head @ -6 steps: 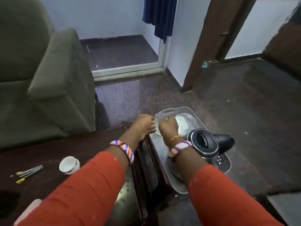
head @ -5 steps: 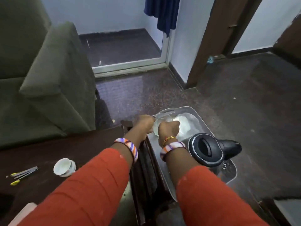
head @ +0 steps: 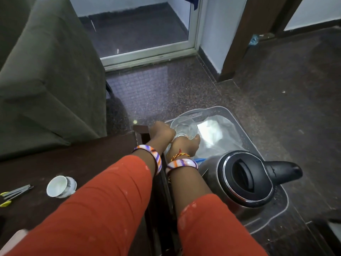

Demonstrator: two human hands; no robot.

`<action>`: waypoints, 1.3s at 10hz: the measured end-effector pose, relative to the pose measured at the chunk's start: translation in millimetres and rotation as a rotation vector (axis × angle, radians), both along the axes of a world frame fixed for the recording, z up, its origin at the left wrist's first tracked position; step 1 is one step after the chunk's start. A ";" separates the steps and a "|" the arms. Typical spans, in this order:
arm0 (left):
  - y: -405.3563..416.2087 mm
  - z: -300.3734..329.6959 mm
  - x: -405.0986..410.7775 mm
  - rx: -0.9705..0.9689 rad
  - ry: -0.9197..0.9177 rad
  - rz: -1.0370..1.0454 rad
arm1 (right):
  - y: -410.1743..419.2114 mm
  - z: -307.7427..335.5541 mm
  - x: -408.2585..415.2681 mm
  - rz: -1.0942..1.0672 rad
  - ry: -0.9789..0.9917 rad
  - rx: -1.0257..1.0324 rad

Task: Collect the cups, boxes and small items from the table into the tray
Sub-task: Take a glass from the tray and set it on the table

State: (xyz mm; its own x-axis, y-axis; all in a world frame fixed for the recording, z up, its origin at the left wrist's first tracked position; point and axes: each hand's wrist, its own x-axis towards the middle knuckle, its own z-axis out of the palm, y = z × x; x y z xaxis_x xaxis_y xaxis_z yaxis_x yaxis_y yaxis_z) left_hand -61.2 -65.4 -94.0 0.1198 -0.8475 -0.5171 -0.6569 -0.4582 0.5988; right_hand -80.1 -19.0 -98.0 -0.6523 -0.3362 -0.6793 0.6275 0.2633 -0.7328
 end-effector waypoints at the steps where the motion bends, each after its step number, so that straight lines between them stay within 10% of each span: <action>1: 6.5 0.7 6.7 -0.013 0.024 0.076 | -3.3 -22.5 -2.3 0.031 0.038 -0.073; 4: 27.7 69.3 93.4 -0.172 0.547 0.347 | 25.0 87.6 51.5 0.165 0.263 -0.178; 7: 59.8 73.2 262.6 -0.156 0.351 0.349 | 41.9 69.3 159.7 0.743 0.074 -0.126; 13: 172.5 -62.9 427.3 0.145 0.182 0.511 | 103.3 -59.6 316.4 1.067 0.103 0.241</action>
State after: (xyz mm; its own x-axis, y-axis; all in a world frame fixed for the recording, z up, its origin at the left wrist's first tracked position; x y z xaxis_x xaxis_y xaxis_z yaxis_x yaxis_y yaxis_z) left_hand 366.1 107.1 -156.8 0.3947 -0.6240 -0.6744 -0.2216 -0.7770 0.5892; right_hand 236.3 84.3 -157.6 -0.1621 -0.6269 -0.7621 -0.0697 0.7776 -0.6248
